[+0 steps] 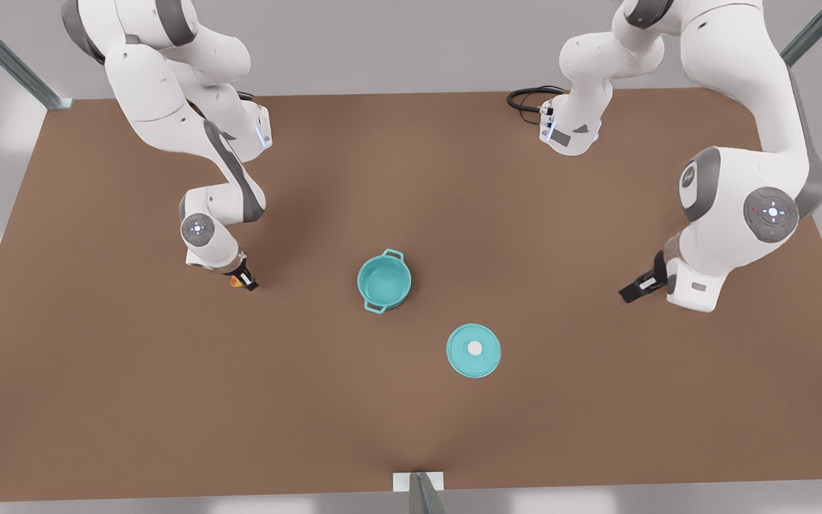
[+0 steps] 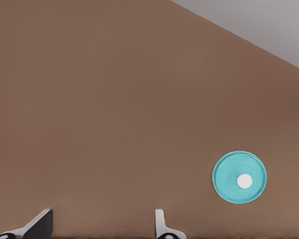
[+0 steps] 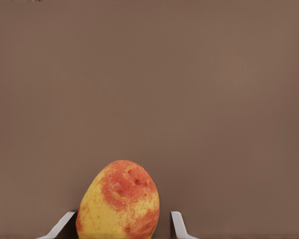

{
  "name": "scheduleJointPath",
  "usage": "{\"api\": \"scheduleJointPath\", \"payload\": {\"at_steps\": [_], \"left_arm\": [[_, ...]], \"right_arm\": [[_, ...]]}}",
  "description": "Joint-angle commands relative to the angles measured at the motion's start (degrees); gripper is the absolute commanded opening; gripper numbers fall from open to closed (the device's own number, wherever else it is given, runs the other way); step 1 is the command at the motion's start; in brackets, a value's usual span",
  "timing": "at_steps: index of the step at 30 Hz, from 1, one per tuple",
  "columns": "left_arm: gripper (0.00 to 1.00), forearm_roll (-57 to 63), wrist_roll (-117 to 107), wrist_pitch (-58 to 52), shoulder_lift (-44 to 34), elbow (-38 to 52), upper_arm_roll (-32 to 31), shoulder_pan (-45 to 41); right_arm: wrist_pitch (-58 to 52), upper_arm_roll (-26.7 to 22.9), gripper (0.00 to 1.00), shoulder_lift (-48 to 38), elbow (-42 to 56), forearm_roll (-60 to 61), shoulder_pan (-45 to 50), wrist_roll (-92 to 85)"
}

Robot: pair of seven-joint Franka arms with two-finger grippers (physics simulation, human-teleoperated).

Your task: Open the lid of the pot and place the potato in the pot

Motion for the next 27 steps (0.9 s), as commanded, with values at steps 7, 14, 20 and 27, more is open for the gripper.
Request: {"api": "scheduleJointPath", "payload": {"at_steps": [7,14,20,27], "left_arm": [[1.0,-5.03,35.86,-7.05,3.59,5.05,-0.37,2.02],[1.0,-3.36,32.08,-7.05,3.67,5.58,-0.37,-0.88],[1.0,-1.86,32.78,-6.96,3.32,9.71,-0.55,-2.02],[1.0,-1.42,32.7,-9.24,2.71,9.71,-1.69,-2.11]], "right_arm": [[0.03,0.0,0.63,-0.2,0.02,0.06,-0.09,1.36],[-0.23,-0.09,0.61,-1.16,0.02,0.06,-0.09,1.36],[-0.32,-0.09,0.61,-1.52,0.02,0.06,-0.09,1.36],[-0.32,-0.09,0.61,-1.43,0.19,0.15,-0.09,1.36]]}}
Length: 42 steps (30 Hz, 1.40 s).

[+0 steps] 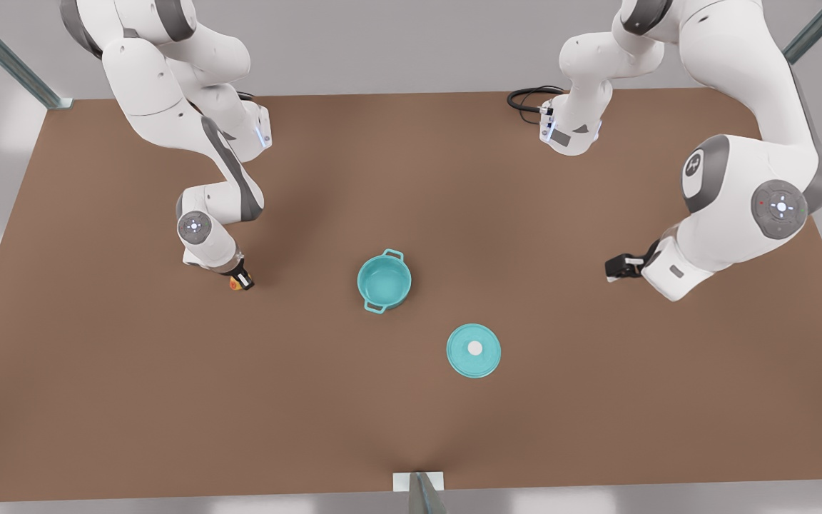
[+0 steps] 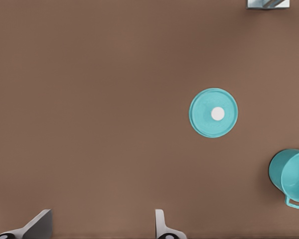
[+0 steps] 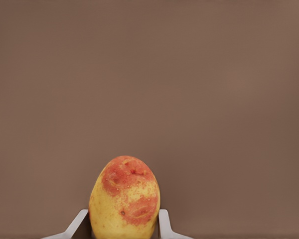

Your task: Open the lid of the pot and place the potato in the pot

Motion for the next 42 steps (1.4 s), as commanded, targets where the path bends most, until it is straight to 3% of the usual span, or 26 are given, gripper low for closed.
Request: {"api": "scheduleJointPath", "payload": {"at_steps": [1,10,15,42], "left_arm": [[1.0,0.09,6.78,-1.13,-0.07,0.03,-0.11,-0.02],[1.0,0.26,6.69,-1.04,0.1,0.03,-0.73,-0.28],[1.0,0.44,6.78,-1.04,0.1,0.03,-0.73,-0.37],[1.0,0.97,6.51,-2.54,0.1,1.44,-0.64,-4.15]], "right_arm": [[-0.01,0.0,0.61,-0.02,0.12,-0.01,0.0,0.24],[0.08,-0.18,0.64,0.07,0.47,-0.01,0.0,0.24],[-0.01,-0.26,0.56,-0.1,0.65,-0.01,0.0,0.24],[-0.1,-0.26,0.59,1.04,2.76,0.08,0.0,0.24]]}}
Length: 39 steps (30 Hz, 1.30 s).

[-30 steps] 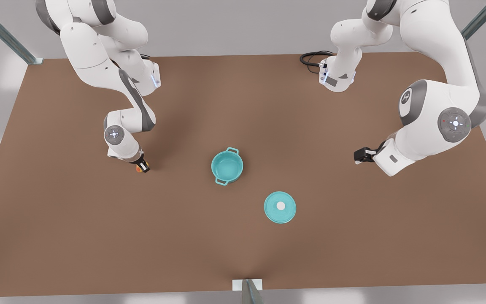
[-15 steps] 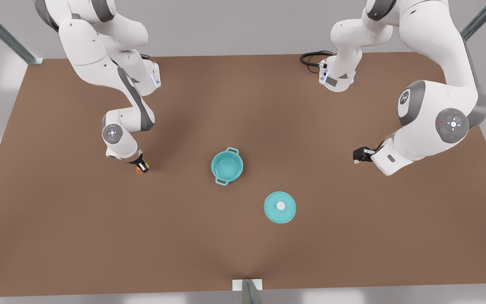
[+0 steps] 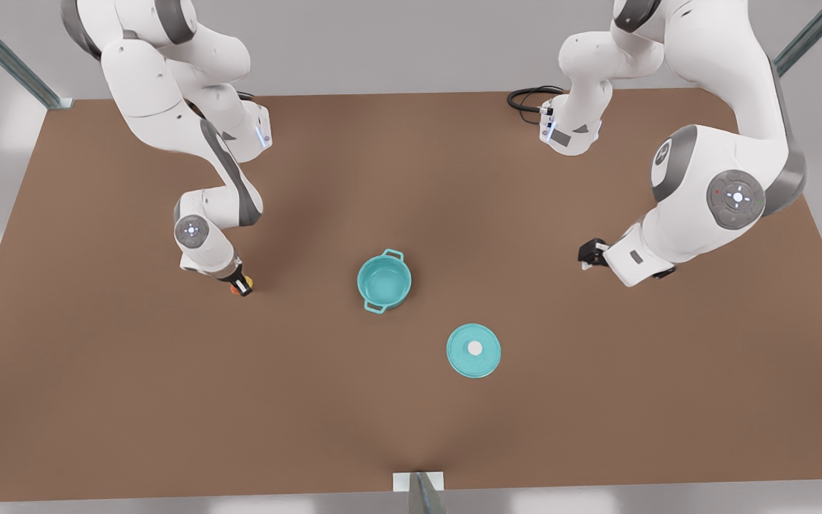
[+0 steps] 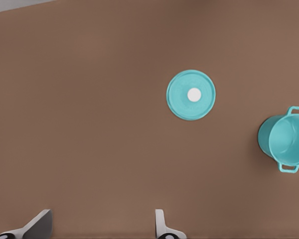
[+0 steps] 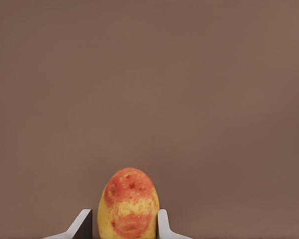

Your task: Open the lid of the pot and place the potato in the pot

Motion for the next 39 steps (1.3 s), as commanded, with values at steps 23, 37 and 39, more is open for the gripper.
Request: {"api": "scheduleJointPath", "payload": {"at_steps": [23,37,39], "left_arm": [[1.0,0.98,0.76,-0.73,-0.05,-0.32,0.03,-0.18],[1.0,1.42,0.76,-0.73,0.04,-0.32,0.11,-0.09],[1.0,1.5,0.76,-0.73,0.04,-0.32,0.11,-0.09]], "right_arm": [[-3.58,0.53,0.48,-2.87,1.71,0.1,0.26,1.26],[-24.58,0.62,0.48,0.12,26.93,5.99,22.85,24.29],[-25.2,0.62,0.48,2.14,30.1,5.99,24.7,26.75]]}}
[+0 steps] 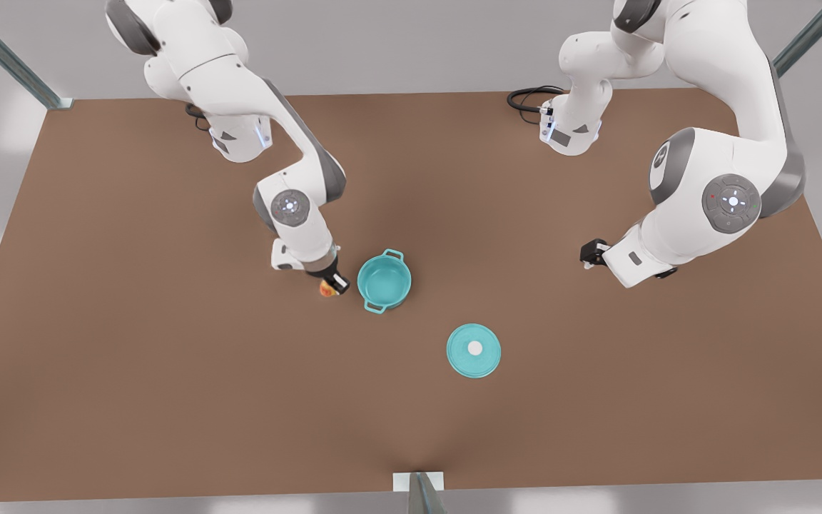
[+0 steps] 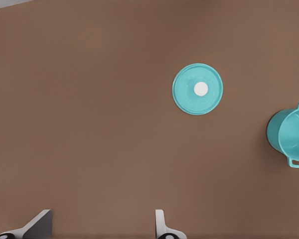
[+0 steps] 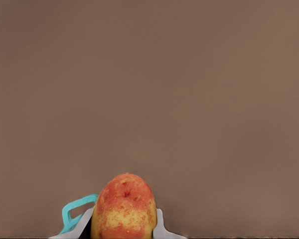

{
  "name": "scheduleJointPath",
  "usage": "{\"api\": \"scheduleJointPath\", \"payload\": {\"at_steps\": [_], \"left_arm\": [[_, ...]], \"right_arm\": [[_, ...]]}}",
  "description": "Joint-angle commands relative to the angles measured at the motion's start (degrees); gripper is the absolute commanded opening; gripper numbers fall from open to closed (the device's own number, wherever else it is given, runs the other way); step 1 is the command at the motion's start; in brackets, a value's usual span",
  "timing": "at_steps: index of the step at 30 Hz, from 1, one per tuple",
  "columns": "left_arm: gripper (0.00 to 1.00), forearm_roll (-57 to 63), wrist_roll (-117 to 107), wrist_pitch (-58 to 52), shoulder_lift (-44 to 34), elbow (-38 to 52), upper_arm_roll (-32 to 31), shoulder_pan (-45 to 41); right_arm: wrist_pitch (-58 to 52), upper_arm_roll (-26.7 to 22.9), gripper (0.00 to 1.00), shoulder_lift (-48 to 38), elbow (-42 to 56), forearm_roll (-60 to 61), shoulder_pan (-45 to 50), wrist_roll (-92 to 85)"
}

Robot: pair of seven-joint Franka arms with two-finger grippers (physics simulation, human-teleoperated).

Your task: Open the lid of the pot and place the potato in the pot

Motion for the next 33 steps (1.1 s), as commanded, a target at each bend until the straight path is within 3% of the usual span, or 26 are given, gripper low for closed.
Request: {"api": "scheduleJointPath", "payload": {"at_steps": [1,15,16,17,20,25,27,33], "left_arm": [[1.0,0.1,0.09,-0.03,-0.07,0.03,-0.03,0.0],[1.0,0.8,0.09,-0.03,0.02,-0.24,-0.03,0.0],[1.0,0.8,0.0,-0.03,0.19,-0.24,-0.12,-0.09],[1.0,0.8,0.09,-0.03,0.19,-0.24,-0.12,-0.09],[1.0,0.89,0.09,-0.03,0.19,-0.41,-0.12,-0.09],[1.0,0.89,0.09,-0.2,0.28,-0.5,-0.12,-0.09],[1.0,0.89,0.09,-0.12,0.28,-0.5,-0.12,-0.09],[1.0,0.89,0.09,-0.12,0.46,-0.41,-0.12,-0.09]], "right_arm": [[-4.62,0.0,0.48,1.52,1.98,2.03,2.36,16.79],[-4.09,-0.36,0.5,14.97,12.09,3.88,8.25,19.43],[-4.01,-0.36,0.64,15.06,12.09,3.79,8.33,19.25],[-4.09,-0.36,1.0,15.06,12.09,3.62,8.33,18.73],[-4.18,-0.62,1.0,14.88,12.09,3.44,8.33,18.29],[-29.67,-24.69,1.0,-2.08,10.86,3.09,1.92,-39.53],[-30.11,-26.63,1.0,-4.02,9.28,3.0,-3.26,-53.69],[-30.55,-26.81,1.0,-3.75,8.31,2.91,-5.99,-58.0]]}}
